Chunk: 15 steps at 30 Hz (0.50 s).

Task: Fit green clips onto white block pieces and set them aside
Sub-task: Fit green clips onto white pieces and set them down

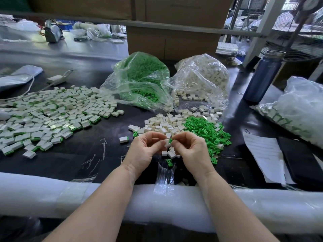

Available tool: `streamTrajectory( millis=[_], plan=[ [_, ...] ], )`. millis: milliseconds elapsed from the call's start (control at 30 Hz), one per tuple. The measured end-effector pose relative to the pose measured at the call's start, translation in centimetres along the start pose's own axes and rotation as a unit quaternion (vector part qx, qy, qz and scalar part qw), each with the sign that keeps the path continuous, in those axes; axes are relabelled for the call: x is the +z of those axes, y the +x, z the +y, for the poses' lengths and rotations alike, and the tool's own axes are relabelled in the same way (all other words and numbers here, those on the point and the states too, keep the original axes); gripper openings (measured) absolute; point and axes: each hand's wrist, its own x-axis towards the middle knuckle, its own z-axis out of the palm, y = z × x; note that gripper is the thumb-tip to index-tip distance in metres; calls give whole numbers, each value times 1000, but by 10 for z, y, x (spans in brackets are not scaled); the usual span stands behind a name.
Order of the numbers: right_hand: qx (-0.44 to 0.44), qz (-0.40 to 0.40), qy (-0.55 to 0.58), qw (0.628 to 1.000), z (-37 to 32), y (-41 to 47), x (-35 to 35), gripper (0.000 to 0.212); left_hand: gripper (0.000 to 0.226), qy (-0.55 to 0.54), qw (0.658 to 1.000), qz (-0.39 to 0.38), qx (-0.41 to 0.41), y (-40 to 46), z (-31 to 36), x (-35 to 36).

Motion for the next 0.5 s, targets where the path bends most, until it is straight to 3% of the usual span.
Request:
streamTrajectory(
  millis=[500],
  plan=[
    [15,-13,40,999,-2,-1,0,16,12,7,1000,-6,1,1,-3,-3]
  ],
)
